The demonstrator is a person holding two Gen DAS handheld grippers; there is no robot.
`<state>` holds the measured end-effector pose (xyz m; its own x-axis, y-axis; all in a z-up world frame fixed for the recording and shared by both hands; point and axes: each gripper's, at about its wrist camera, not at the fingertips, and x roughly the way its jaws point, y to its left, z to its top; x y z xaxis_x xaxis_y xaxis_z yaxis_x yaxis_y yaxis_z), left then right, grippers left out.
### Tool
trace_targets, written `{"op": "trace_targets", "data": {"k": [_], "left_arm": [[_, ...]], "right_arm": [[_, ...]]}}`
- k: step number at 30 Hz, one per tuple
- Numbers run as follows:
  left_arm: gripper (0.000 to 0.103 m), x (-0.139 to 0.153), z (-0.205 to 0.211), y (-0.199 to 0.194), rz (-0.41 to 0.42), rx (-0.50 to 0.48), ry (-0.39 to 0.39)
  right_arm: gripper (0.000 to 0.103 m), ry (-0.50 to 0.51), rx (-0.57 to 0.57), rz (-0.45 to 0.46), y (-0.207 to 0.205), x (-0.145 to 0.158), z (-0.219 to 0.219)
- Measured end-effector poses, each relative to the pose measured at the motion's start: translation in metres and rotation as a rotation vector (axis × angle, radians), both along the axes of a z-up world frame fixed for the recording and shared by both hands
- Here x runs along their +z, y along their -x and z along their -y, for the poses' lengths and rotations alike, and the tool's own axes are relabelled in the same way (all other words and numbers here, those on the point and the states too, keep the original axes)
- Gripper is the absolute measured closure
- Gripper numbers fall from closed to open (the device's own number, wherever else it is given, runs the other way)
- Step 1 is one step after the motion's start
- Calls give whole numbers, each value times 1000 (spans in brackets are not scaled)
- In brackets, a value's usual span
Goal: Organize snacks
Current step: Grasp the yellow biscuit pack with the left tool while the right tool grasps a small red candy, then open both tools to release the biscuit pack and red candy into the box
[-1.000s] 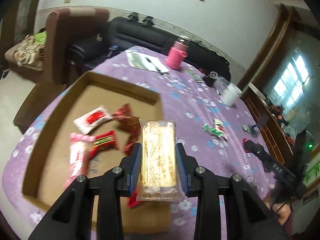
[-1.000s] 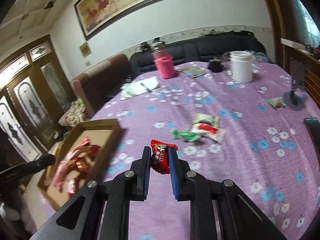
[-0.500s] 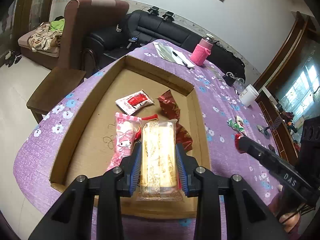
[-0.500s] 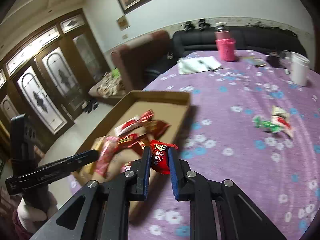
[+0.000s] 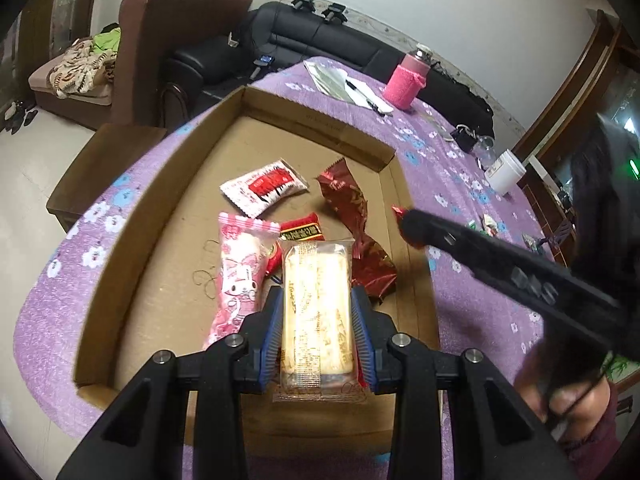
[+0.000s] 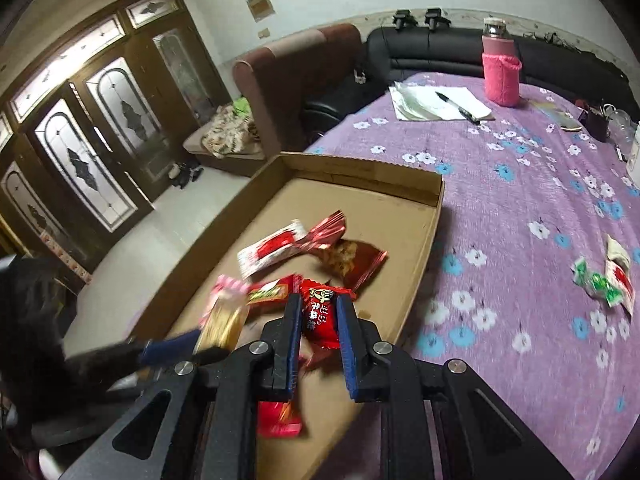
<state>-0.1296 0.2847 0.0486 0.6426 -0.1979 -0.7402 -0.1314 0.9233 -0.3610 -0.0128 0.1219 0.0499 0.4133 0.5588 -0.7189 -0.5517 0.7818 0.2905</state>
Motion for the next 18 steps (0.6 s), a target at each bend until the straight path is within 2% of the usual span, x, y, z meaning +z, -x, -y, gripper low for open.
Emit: {"op": "trace_targets", "data": {"k": [4, 12, 15, 17, 18], "left_arm": [[70, -3, 0, -5, -9, -3, -3], [68, -5, -6, -10, -20, 23, -21], [56, -2, -5, -9, -8, 21, -19], [45, 3, -3, -7, 4, 30, -40], [43, 7, -1, -6, 11, 36, -60]], "right_arm": [[83, 63, -11, -2, -18, -10, -18], [83, 116, -13, -13, -38, -24, -36], [83, 128, -11, -6, -42, -27, -38], [82, 112, -10, -10, -40, -26, -36], [82, 106, -13, -6, -39, -24, -34]]}}
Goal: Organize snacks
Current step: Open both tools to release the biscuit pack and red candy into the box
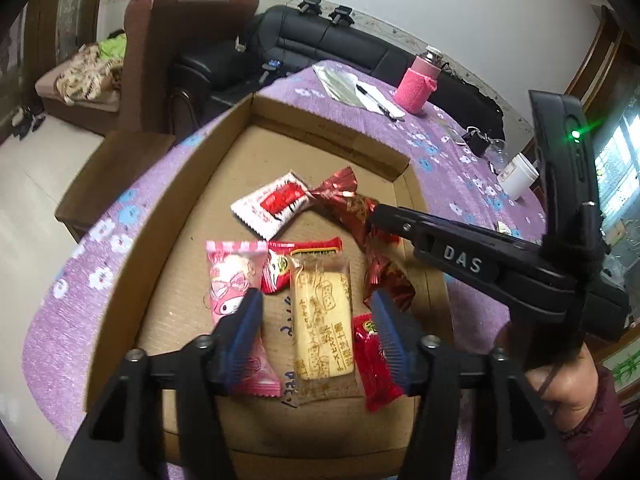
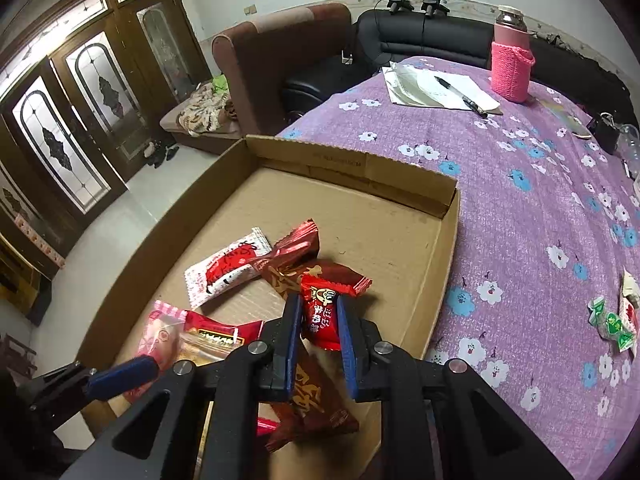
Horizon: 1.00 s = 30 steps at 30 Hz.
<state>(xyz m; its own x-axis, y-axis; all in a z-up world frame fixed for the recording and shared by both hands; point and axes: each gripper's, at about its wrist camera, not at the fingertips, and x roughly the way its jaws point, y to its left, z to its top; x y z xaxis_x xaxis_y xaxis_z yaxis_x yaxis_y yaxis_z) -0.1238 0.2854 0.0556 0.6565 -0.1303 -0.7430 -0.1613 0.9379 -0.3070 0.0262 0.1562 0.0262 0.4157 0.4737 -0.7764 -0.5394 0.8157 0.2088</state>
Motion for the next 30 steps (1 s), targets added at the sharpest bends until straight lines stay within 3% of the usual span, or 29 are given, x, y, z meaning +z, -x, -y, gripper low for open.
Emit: {"op": "trace_targets", "data": {"k": [5, 13, 22, 26, 30], "left_arm": [[25, 13, 11, 1, -10, 48, -117], [25, 29, 34, 9, 16, 35, -180], [25, 44, 79, 11, 41, -22, -281], [25, 46, 93, 7, 40, -64, -275], [25, 56, 96, 1, 55, -123, -173]], "right_arm": [[82, -23, -3, 54, 11, 18, 12], [76, -78, -45, 82, 21, 36, 56], [75, -84, -175, 90, 23, 34, 140], [76, -88, -251, 84, 17, 30, 186], [76, -92, -347, 93, 9, 29, 237]]}}
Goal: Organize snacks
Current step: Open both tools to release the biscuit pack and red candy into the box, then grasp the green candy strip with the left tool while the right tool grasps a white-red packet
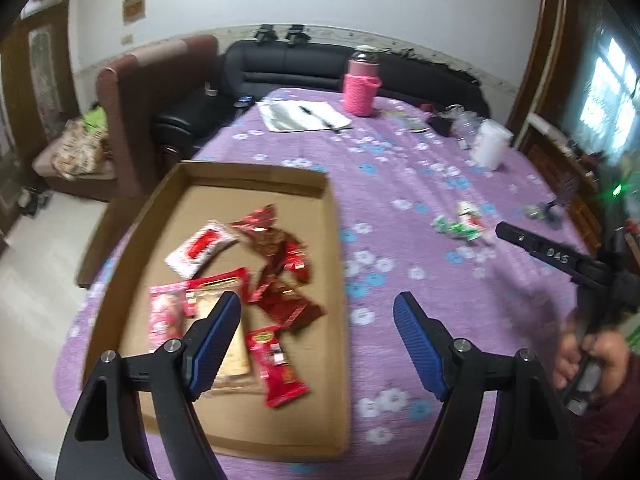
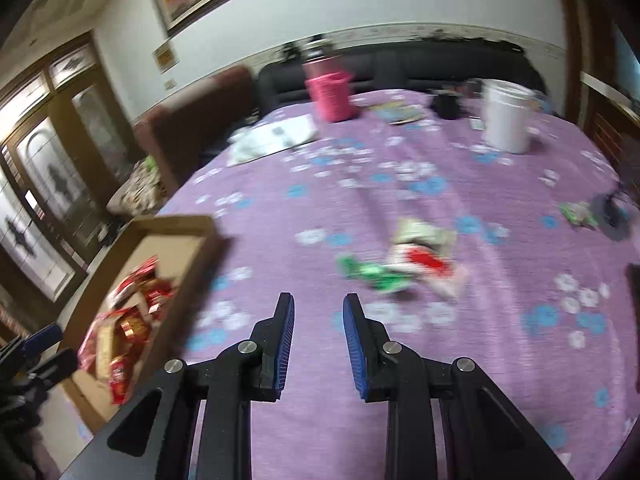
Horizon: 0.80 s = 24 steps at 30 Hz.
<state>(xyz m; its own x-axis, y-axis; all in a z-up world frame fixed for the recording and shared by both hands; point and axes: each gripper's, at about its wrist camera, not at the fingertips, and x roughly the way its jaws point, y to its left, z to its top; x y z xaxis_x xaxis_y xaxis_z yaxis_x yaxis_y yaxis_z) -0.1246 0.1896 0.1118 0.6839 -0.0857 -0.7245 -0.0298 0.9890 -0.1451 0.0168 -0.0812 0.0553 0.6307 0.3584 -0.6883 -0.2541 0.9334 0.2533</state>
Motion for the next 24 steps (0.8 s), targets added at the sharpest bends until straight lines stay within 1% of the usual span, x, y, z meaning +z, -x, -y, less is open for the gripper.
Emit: {"op": "trace_targets", "data": {"k": [1, 4, 7, 9, 10, 13, 15, 18, 19, 21, 23, 24], "left_arm": [[25, 1, 1, -1, 0, -16, 31], [25, 0, 11, -8, -6, -61, 66], [25, -5, 29, -17, -31, -121, 98], [25, -7, 40, -22, -44, -142, 89], [25, -7, 47, -25, -47, -153, 72], [25, -8, 65, -31, -51, -187, 42], [25, -8, 72, -33, -48, -201, 31], [25, -9, 75, -38, -52, -203, 25], [25, -11, 73, -40, -56, -199, 29], [25, -14, 70, -43, -64, -189, 34], [25, -16, 64, -45, -67, -182, 40], [25, -17, 61, -45, -67, -178, 42]], "right_arm": [[76, -6, -31, -1, -2, 0, 14], [76, -30, -132, -15, -14, -5, 58], [76, -62, -183, -48, -26, -14, 84], [76, -95, -194, -68, -33, -21, 91], [74, -110, -199, -76, -39, -24, 91], [59, -118, -180, -89, -55, -32, 81], [58, -98, -159, -90, -66, -36, 69], [58, -5, -145, -52, -85, -39, 48], [58, 3, -142, -54, -91, -41, 46], [58, -32, -126, -102, -104, -51, 44], [58, -124, -69, -187, -108, -63, 44], [58, -170, -37, -208, -106, -64, 45]]}}
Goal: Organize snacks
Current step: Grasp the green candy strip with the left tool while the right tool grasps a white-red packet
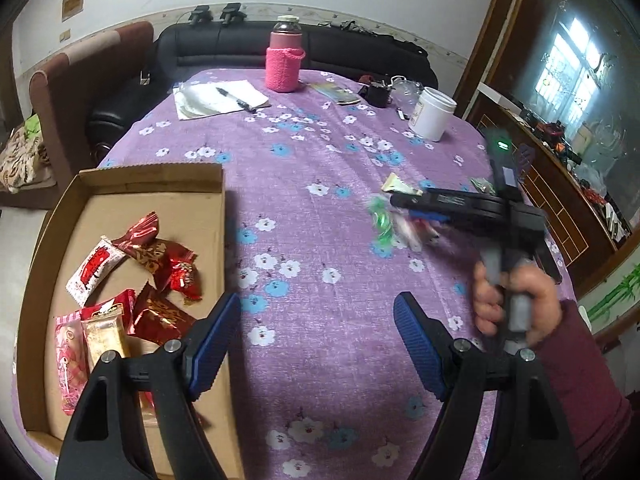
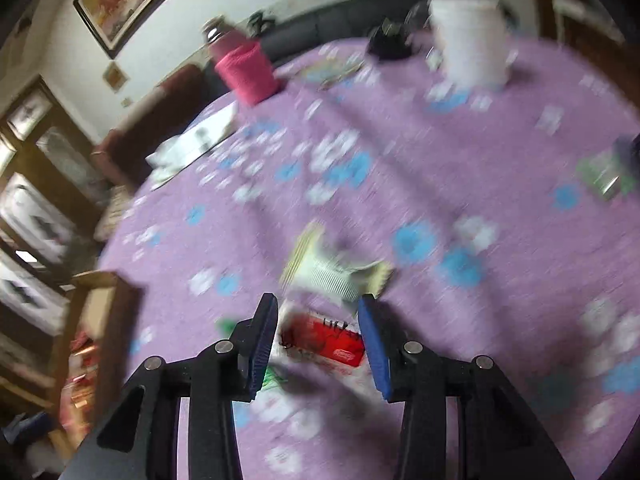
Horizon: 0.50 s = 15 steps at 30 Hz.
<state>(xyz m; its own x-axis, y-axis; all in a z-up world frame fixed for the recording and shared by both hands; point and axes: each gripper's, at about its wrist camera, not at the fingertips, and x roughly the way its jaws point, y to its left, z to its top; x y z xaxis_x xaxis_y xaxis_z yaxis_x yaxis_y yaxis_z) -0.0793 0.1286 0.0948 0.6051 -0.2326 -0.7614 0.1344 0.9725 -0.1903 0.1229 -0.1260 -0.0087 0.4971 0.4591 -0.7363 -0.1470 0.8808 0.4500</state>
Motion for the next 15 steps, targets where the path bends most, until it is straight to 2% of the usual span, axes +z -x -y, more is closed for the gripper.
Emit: {"op": "trace_targets", "data": {"k": [2, 3, 5, 9, 13, 15], "left_arm": [[25, -1, -6, -2, 0, 5, 12], [25, -1, -8, -3, 0, 7, 22], [25, -3, -9, -6, -3, 10, 28], [25, -4, -7, -10, -18, 3, 31], [25, -3, -3, -21, -23, 7, 25], [25, -4, 1, -35, -43, 3, 43]], "right_arm": [[58, -179, 95, -46, 9, -2, 3], [58, -191, 95, -36, 14, 1, 5], [58, -98, 72, 16, 24, 8, 5], [58, 123, 30, 44, 37, 10, -4], [58, 147, -108, 61, 64, 19, 18], [56, 141, -141, 59, 79, 22, 22]]}}
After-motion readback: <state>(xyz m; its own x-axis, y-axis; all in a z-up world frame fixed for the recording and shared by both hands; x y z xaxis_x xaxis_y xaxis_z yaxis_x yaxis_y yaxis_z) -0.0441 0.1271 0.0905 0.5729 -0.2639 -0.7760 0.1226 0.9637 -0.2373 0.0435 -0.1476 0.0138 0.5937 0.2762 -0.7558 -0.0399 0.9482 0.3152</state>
